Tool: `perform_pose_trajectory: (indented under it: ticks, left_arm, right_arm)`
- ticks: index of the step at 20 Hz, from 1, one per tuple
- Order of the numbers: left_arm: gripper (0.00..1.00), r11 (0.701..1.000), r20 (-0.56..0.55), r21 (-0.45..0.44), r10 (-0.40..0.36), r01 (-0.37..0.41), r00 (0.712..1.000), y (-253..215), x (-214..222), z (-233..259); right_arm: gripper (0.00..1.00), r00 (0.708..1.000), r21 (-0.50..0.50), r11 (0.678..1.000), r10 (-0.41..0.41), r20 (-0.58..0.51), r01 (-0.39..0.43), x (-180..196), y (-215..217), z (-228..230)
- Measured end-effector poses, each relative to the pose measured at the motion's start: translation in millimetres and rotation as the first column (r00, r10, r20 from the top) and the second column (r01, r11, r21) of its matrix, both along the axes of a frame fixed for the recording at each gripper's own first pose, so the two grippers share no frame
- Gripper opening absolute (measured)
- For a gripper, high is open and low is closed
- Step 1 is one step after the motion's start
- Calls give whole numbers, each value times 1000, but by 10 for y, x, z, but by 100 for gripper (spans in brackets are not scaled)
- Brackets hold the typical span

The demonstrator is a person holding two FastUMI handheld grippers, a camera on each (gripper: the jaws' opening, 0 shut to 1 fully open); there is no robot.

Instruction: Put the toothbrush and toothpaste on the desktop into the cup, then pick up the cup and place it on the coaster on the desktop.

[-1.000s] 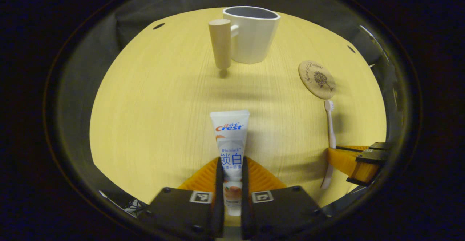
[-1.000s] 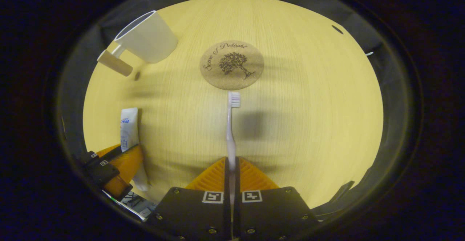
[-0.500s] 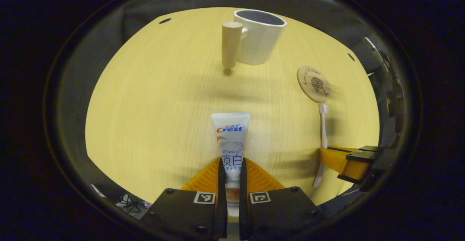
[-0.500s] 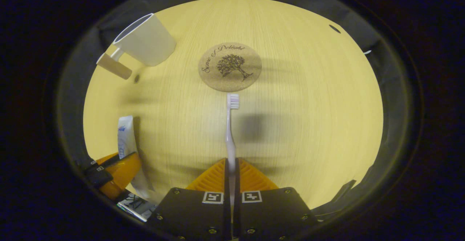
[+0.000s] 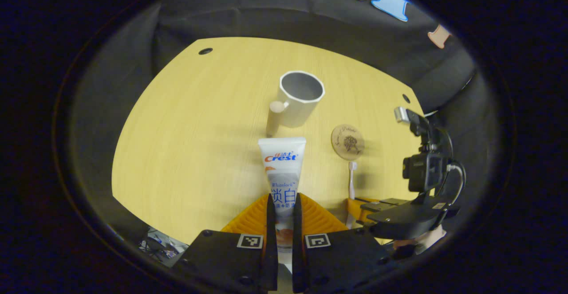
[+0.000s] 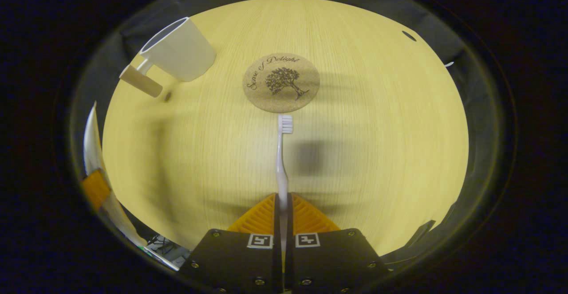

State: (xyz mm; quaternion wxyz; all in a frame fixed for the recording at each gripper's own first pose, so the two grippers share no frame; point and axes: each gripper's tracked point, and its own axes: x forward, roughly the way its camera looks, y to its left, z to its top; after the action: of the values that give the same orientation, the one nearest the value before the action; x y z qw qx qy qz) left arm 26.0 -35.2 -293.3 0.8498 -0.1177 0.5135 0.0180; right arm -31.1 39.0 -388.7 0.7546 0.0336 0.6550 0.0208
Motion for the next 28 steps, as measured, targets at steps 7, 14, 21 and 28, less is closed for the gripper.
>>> perform_pose_trajectory:
  ticks: [7,14,21,28]
  left_arm:
    - [20,1000,138,26,4,-7,990,359,892,604]
    - [20,999,170,26,-24,20,985,407,1695,641]
    - [20,997,208,30,-75,71,975,255,2242,500]
    - [20,998,298,-39,-42,56,954,113,2576,345]
  right_arm:
    - [4,1000,6,1000,-5,8,5,0,1,-1]
    - [4,1000,1,1000,-15,12,15,6,3,4]
    - [4,1000,1,1000,-27,11,27,2,2,-4]
    - [4,999,-4,999,-36,12,36,11,-1,1]
